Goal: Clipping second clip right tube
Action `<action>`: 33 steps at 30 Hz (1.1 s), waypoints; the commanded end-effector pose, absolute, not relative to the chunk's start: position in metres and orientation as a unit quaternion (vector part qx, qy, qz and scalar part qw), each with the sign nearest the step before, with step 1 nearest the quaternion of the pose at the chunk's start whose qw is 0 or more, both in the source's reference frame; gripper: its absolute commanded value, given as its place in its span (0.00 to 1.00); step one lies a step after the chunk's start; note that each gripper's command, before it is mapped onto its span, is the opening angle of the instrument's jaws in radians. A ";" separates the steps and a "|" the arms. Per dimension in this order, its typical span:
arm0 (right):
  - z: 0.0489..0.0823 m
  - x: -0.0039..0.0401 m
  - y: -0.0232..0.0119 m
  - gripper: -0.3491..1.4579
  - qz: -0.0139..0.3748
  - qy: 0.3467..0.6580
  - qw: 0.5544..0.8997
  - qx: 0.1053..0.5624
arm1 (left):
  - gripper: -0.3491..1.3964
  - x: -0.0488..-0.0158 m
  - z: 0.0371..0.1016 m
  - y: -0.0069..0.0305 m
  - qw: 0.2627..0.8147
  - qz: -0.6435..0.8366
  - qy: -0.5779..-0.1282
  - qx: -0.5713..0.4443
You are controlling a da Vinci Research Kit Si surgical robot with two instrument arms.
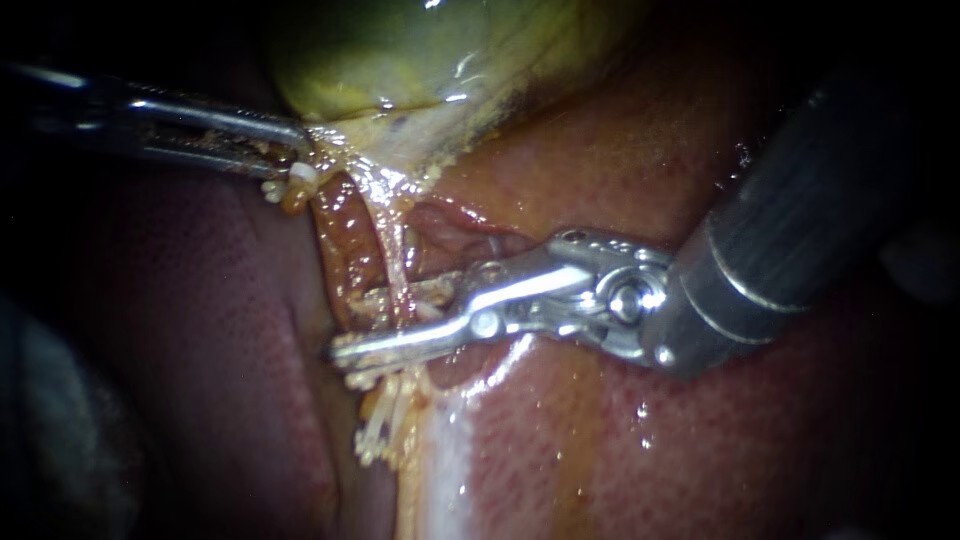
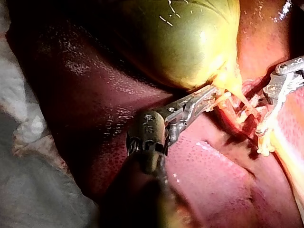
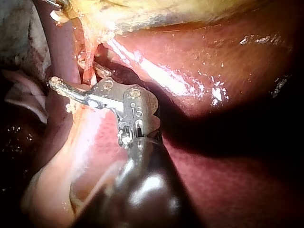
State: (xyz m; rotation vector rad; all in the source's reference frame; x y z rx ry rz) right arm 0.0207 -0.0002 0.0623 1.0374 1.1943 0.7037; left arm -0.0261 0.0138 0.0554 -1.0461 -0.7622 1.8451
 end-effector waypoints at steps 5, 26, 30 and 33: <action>0.0606 0.0207 -0.0004 0.47 0.299 0.524 0.642 0.474 | 0.00 -0.0261 0.0554 0.0138 0.429 0.739 -0.305 -0.419; 0.0549 0.0210 0.0003 0.38 0.279 0.536 0.612 0.510 | 0.00 -0.0259 0.0553 0.0138 0.428 0.739 -0.307 -0.419; 0.0551 0.0210 0.0003 0.27 0.293 0.523 0.606 0.523 | 0.00 -0.0259 0.0553 0.0138 0.428 0.739 -0.307 -0.419; 0.0551 0.0209 0.0003 0.20 0.305 0.512 0.600 0.533 | 0.00 -0.0259 0.0553 0.0138 0.428 0.739 -0.307 -0.419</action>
